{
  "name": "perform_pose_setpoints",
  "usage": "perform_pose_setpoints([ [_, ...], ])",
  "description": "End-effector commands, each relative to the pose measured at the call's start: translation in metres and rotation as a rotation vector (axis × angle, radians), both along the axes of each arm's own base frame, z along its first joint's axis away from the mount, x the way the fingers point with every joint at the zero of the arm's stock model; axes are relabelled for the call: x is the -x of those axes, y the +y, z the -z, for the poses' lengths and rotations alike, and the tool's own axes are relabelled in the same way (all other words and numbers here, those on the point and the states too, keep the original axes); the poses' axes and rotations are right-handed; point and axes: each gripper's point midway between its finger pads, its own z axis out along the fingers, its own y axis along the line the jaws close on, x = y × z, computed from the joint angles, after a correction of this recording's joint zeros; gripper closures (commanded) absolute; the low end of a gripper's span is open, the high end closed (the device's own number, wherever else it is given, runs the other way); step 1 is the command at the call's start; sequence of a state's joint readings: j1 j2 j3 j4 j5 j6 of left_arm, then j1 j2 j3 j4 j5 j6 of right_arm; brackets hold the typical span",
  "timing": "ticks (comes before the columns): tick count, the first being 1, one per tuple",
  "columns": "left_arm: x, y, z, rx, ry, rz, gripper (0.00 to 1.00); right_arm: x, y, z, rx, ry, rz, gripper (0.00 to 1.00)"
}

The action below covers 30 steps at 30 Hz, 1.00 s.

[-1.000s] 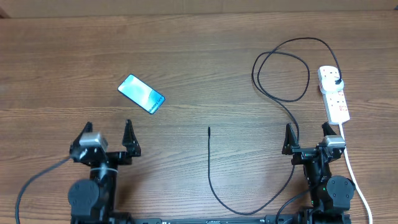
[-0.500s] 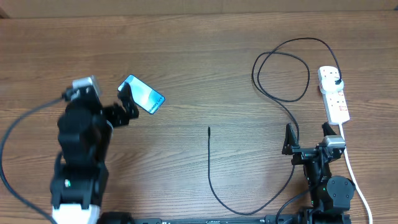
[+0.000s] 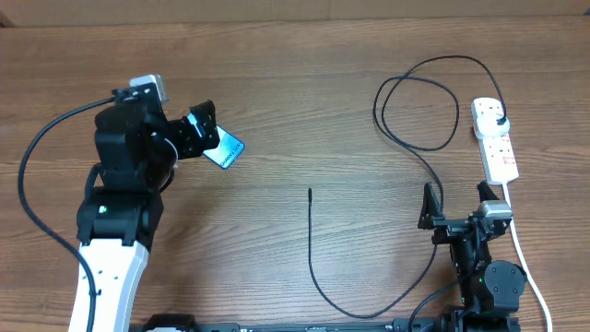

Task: Plug charger to phone and switch on socket
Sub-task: 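Move the left gripper over the Galaxy S24+ phone and lower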

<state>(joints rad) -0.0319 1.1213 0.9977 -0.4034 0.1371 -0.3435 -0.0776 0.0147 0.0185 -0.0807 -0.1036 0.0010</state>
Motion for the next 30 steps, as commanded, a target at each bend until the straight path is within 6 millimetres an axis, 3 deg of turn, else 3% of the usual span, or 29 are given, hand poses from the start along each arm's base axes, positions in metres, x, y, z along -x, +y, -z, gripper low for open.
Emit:
perform_pose_setpoints([
  [1,-0.007,0.001,-0.002,0.087,0.032,-0.051,0.00,0.000,0.000,0.002,-0.006,-0.004,0.004,0.00],
  [14,-0.044,0.016,0.017,0.084,0.307,-0.271,0.00,0.000,0.000,0.002,-0.006,-0.004,0.004,0.00],
  [18,-0.059,0.011,0.027,0.102,0.397,-0.348,0.00,0.000,0.000,0.002,-0.006,-0.004,0.004,0.00],
  [24,-0.076,0.006,0.055,0.108,0.526,-0.474,0.00,0.000,0.000,0.002,-0.006,-0.004,0.004,0.00],
  [30,-0.082,-0.001,0.094,0.118,0.623,-0.561,0.00,0.000,0.000,0.002,-0.006,-0.004,0.004,0.00],
])
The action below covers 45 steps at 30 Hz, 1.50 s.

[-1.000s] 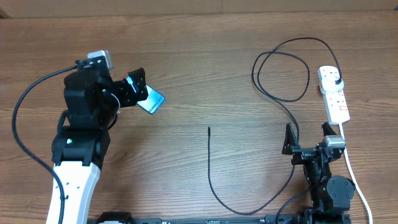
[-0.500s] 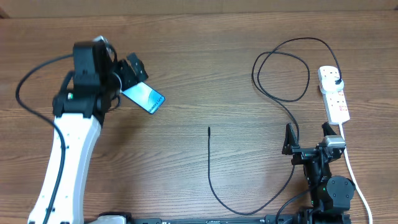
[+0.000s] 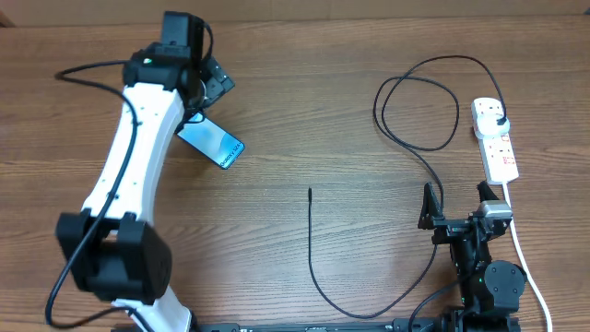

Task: Plug charger to phone and switch on socket
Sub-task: 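Move the left gripper over the Galaxy S24+ phone and lower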

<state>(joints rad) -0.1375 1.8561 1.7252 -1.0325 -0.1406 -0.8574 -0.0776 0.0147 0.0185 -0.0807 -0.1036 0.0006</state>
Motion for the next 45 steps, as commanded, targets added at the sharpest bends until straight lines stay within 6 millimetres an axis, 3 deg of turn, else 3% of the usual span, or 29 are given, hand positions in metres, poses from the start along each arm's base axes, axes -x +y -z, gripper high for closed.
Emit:
perform_pose_setpoints([
  [1,-0.008,-0.003,0.011,0.013,0.009,-0.089,0.00,0.000,0.000,0.002,-0.006,-0.004,0.004,0.00],
  [6,-0.011,-0.023,0.022,0.108,0.038,-0.046,0.01,0.000,0.000,0.002,-0.006,-0.004,0.004,0.00],
  [14,-0.005,-0.032,0.028,0.185,0.078,-0.058,0.00,0.000,0.000,0.002,-0.006,-0.004,0.004,0.00],
  [23,0.007,-0.014,0.059,0.287,0.213,-0.237,0.00,0.000,0.000,0.002,-0.007,-0.004,0.004,0.00],
  [30,0.012,0.002,0.079,0.235,0.268,-0.286,0.00,0.000,0.000,0.002,-0.006,-0.004,0.004,0.00],
  [45,0.001,0.010,0.080,0.180,0.227,-0.195,0.00,0.000,0.000,0.002,-0.006,-0.004,0.004,0.00],
])
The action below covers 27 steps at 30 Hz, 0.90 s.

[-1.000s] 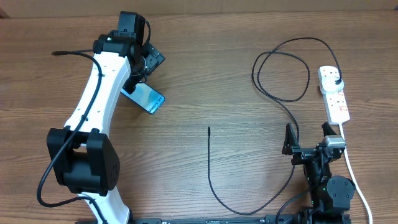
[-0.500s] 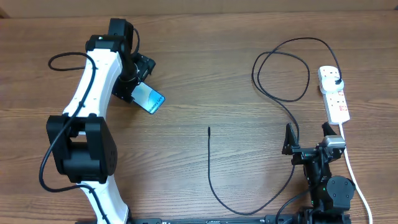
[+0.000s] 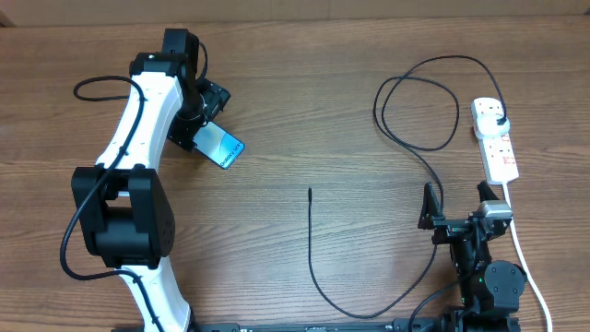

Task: Plug charger to phone and switch on socket
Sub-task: 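Move the left gripper over the Galaxy S24+ phone and lower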

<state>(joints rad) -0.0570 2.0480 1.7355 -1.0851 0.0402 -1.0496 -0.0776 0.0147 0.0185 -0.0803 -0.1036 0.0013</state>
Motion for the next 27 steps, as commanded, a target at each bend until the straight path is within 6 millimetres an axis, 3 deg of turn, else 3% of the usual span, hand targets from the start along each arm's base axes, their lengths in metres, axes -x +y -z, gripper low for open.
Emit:
perform_pose_setpoints([
  [1,-0.007,0.005,-0.002,-0.024,-0.020,0.020,0.00,0.000,0.000,0.002,-0.006,-0.004,0.004,0.00],
  [6,-0.010,0.005,0.004,-0.024,-0.013,0.021,0.00,0.000,0.000,0.002,-0.006,-0.004,0.004,0.00],
  [14,-0.012,-0.001,0.046,0.001,0.082,0.055,0.00,0.000,0.000,0.002,-0.006,-0.004,0.004,0.00],
  [27,-0.008,0.011,0.046,-0.068,0.098,0.080,0.00,0.000,0.000,0.002,-0.006,-0.004,0.004,0.00],
])
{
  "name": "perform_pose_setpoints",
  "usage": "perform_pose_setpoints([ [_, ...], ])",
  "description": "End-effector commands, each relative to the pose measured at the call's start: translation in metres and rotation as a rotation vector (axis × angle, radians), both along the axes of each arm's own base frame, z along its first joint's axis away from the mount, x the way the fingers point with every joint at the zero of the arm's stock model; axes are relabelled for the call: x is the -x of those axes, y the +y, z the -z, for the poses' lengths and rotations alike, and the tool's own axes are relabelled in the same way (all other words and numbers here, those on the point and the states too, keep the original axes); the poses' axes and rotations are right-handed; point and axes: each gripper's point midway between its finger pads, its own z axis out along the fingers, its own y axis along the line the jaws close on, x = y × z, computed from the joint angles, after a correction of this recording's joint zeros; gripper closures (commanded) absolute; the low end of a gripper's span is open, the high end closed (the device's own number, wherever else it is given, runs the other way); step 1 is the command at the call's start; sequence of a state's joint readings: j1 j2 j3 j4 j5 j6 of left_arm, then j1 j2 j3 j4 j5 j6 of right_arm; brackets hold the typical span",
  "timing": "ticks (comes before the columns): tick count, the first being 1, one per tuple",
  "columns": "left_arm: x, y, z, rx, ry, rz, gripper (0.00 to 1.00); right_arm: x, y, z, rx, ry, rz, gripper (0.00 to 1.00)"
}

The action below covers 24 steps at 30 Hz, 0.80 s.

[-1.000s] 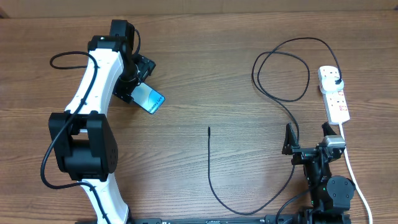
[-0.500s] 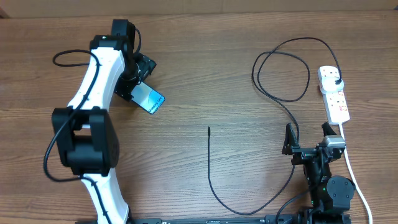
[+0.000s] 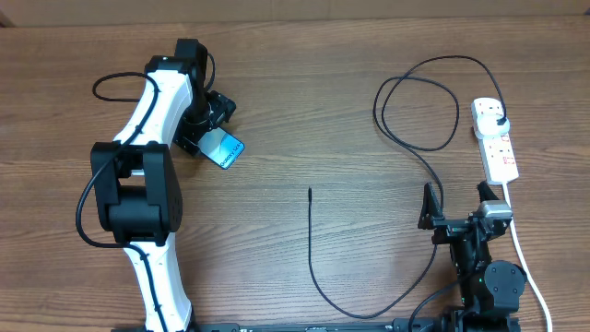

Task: Plug charger to phone and switch on socket
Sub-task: 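Move the left gripper over the Galaxy S24+ phone and lower, then close the left gripper on the phone's sides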

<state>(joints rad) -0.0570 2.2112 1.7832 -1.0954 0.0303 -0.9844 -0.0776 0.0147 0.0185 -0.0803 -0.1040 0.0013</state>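
Observation:
The phone (image 3: 224,149), its blue screen up, lies tilted on the table at the left. My left gripper (image 3: 206,125) is down over the phone's upper-left end, open, with one dark finger on either side; that end is hidden beneath it. The black charger cable (image 3: 310,240) has its free tip (image 3: 310,191) mid-table. It loops back to a plug (image 3: 499,117) in the white socket strip (image 3: 498,148) at the right. My right gripper (image 3: 454,203) stands open at the front right, left of the strip, holding nothing.
The cable makes a large loop (image 3: 415,101) at the back right and a low curve (image 3: 359,314) near the front edge. The strip's white cord (image 3: 527,267) runs down past my right arm. The table is bare wood.
My left arm has shifted slightly to the right, and its gripper sits a little closer over the phone's upper-left end. The phone, the cable and the right arm have not moved.
My left gripper was first beside the phone's left end, with the arm folded low. Then the arm was stretched out, its wrist behind the phone. After that the gripper stood over the phone's upper-left end, where it is now. The phone has stayed put throughout.

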Motion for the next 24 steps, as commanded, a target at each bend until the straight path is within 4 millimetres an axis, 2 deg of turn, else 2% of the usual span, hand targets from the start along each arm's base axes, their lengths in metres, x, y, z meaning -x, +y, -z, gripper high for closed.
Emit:
perform_pose_setpoints([
  [1,-0.006,0.010,-0.009,-0.042,-0.023,0.019,0.00,0.000,0.000,0.002,-0.006,-0.004,0.005,0.00],
  [7,-0.004,0.010,-0.003,-0.042,-0.005,0.014,0.00,0.000,0.000,0.002,-0.006,-0.004,0.004,0.00],
  [16,-0.002,0.004,0.022,-0.013,0.040,0.013,0.00,0.000,0.000,0.002,-0.006,-0.004,0.004,0.00],
  [24,-0.005,0.005,0.024,-0.015,0.030,0.013,0.00,0.000,0.000,0.002,-0.006,-0.004,0.004,0.00],
])
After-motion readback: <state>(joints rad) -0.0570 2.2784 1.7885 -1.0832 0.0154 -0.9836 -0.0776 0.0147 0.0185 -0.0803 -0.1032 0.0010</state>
